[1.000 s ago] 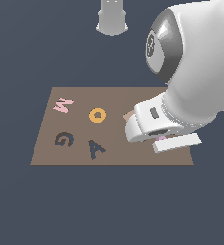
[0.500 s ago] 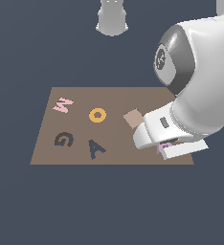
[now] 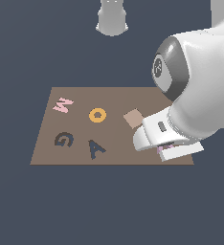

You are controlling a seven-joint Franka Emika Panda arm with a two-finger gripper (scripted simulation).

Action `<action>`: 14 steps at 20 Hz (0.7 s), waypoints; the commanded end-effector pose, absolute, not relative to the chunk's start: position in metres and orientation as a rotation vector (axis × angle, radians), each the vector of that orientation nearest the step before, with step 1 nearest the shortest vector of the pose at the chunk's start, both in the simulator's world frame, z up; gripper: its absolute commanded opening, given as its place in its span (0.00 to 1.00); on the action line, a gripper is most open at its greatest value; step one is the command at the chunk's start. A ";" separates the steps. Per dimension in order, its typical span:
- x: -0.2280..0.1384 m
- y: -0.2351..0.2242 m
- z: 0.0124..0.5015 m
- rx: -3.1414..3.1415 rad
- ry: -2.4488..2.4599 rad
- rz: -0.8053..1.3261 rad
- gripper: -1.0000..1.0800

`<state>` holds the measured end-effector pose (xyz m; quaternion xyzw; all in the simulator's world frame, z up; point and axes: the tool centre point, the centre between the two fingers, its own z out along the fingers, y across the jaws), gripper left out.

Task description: Insert a designated object into the corresponding slot on a board.

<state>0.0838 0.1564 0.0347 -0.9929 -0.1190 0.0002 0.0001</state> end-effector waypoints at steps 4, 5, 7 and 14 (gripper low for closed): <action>0.084 0.157 0.030 -3.119 -0.375 0.000 0.00; 0.084 0.157 0.030 -3.119 -0.375 0.000 0.00; 0.084 0.157 0.030 -3.119 -0.375 0.000 0.00; 0.084 0.157 0.031 -3.119 -0.375 0.000 0.00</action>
